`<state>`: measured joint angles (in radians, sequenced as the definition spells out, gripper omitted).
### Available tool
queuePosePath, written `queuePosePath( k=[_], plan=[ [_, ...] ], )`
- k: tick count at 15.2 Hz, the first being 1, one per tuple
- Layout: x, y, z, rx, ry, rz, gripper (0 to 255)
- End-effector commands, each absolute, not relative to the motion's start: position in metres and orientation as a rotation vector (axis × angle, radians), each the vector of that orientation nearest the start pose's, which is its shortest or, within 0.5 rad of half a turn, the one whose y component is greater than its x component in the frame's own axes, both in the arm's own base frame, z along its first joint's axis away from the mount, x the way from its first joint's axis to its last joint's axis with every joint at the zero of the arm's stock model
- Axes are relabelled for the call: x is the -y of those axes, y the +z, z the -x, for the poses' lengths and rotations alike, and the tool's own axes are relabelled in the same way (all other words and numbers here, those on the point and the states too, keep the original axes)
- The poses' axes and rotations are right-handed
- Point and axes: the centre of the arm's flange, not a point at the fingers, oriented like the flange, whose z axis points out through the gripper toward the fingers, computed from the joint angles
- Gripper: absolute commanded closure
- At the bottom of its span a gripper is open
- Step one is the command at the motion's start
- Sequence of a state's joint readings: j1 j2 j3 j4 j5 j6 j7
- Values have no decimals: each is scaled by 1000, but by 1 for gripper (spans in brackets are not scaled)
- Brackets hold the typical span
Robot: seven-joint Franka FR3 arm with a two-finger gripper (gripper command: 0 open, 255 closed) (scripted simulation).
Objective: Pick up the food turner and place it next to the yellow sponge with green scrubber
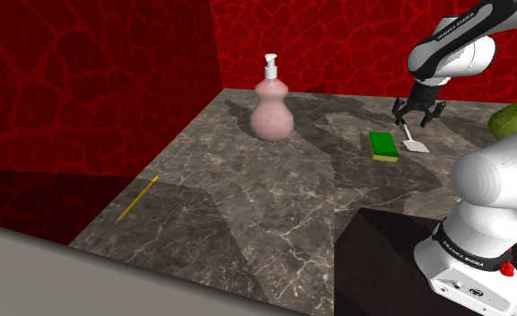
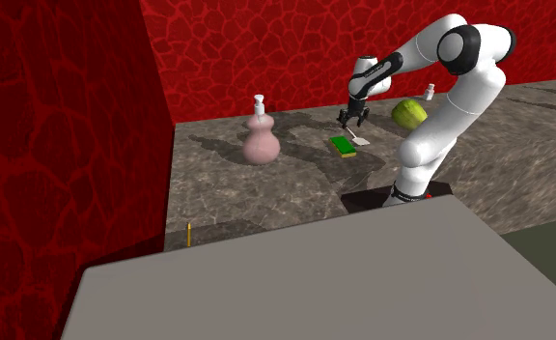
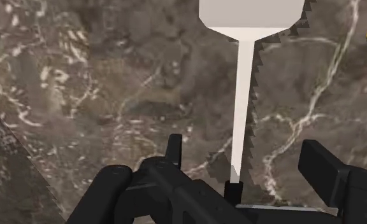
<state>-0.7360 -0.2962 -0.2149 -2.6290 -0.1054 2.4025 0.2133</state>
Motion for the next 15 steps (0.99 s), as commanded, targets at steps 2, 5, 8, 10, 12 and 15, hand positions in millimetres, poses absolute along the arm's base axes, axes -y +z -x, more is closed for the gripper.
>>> queuePosePath(
  k=[2, 5, 8, 10, 12, 15],
  plan=[
    [338, 351, -244, -1634, -91, 2721, 0],
    [337, 377, -243, -1634, -91, 2721, 0],
    [335, 400, -242, -1634, -91, 2721, 0],
    [335, 400, -242, -1634, -91, 2721, 0],
    [335, 400, -242, -1634, -91, 2721, 0],
    [335, 400, -242, -1634, -91, 2721, 0]
  ],
)
